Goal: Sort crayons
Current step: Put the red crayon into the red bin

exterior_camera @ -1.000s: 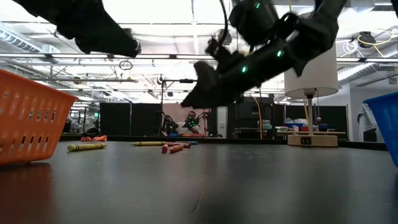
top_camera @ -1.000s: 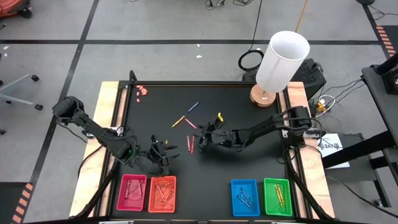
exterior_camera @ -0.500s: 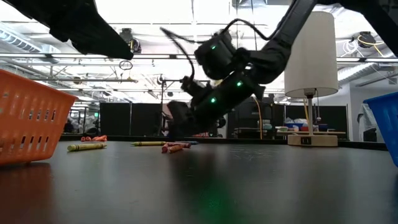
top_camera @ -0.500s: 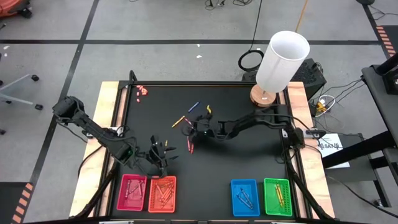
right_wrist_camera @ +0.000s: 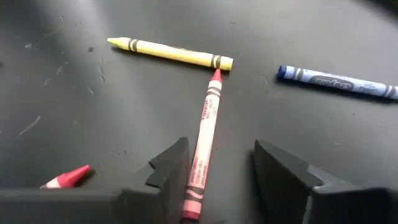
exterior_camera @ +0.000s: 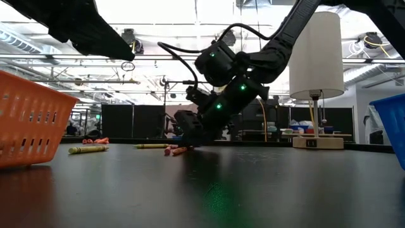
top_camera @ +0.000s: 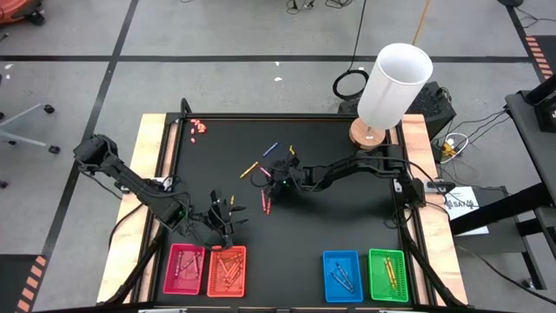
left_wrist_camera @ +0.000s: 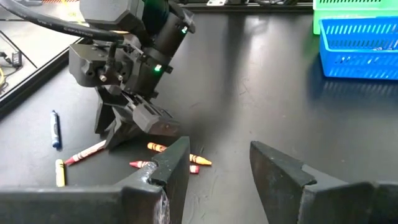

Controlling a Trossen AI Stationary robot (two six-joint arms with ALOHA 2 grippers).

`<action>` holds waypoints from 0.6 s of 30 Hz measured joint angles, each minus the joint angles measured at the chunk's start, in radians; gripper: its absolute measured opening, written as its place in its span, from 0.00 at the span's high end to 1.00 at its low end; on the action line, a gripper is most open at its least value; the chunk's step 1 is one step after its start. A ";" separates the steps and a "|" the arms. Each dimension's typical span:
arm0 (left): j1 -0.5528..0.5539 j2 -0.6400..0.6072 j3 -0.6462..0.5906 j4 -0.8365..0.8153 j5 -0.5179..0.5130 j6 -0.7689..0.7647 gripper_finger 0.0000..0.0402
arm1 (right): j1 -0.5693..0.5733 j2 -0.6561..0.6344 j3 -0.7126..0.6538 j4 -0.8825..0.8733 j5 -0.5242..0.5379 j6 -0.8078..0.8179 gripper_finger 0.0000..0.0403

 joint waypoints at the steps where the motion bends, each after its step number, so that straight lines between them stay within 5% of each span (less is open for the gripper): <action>1: 0.000 0.000 0.000 0.000 0.000 0.000 0.58 | 0.000 -0.001 0.001 -0.011 0.000 0.009 0.63; 12: 0.000 0.000 0.000 0.000 0.000 0.000 0.58 | 0.006 -0.002 0.001 -0.043 -0.042 0.005 0.96; 18: 0.000 0.000 0.000 0.000 0.000 0.000 0.58 | 0.007 -0.012 -0.002 -0.033 -0.050 -0.034 0.97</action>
